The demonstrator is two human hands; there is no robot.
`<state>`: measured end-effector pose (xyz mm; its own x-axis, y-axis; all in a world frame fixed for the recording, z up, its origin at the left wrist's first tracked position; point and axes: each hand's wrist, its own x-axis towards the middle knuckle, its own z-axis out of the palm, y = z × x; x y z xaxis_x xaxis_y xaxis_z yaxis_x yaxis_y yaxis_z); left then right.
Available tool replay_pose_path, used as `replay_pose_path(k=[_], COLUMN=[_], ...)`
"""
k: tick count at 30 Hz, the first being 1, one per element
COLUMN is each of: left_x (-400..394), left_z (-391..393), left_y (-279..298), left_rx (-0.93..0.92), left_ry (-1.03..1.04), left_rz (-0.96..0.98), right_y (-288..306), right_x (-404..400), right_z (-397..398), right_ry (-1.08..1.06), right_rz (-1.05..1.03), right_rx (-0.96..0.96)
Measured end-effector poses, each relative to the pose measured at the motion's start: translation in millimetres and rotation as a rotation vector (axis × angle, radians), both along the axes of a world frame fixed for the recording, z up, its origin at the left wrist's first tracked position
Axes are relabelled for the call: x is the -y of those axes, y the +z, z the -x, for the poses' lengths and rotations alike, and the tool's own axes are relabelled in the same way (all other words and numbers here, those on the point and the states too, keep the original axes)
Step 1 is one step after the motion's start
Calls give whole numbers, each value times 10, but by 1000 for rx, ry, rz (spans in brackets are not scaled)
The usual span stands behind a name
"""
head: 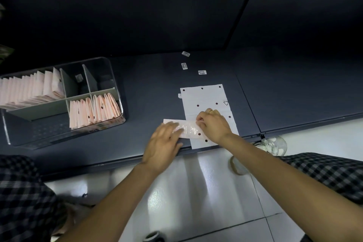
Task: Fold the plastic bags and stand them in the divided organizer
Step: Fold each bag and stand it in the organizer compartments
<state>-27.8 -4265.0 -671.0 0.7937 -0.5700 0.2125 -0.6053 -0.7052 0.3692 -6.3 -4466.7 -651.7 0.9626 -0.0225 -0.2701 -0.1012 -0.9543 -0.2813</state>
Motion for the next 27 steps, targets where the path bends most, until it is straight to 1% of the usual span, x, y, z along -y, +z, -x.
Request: replay_pose_path(k=[1, 3, 5, 7, 11, 15, 17, 19, 21, 23, 24, 25, 26, 27], left_x=[25, 42, 9, -9, -6, -27, -28, -34, -49, -73, -88, -97, -88, -76], left_z=[32, 90, 107, 99, 94, 84, 75, 75, 90, 109, 116, 118, 120, 119], left_y=[-35, -102, -198, -252, -268, -286, -281, -245, -179, -117, -87, -50, -21, 22], left_rx=[-4, -85, -147, -172, -190, -196, -216, -263, -297, -266, -260, -296, -382, -514], left_ry=[-47, -95, -101, -81, -99, -115, -119, -89, 19, 176, 264, 353, 445, 539], left_rz=[-58, -209, -333, -394, -426, -435, -421, -325, -92, 155, 242, 314, 390, 484], right_y=[-3, -15, -27, -33, -17, 19, 45, 63, 77, 90, 107, 130, 148, 179], right_x=[-20, -71, -121, -145, -153, -175, -185, -194, -197, -191, -194, -200, -206, -226], right_z=[-10, -23, -40, -75, -196, -295, -318, -312, -278, -223, -187, -153, -116, -70], right_ry=[23, 63, 70, 53, 49, 73, 97, 93, 64, 0, -52, -114, -183, -246], right_rz=[22, 21, -2, -17, -20, 35, 52, 23, -30, -119, -187, -270, -369, -471], right_rx=[15, 7, -37, -71, -143, -257, -283, -287, -289, -299, -299, -295, -291, -286])
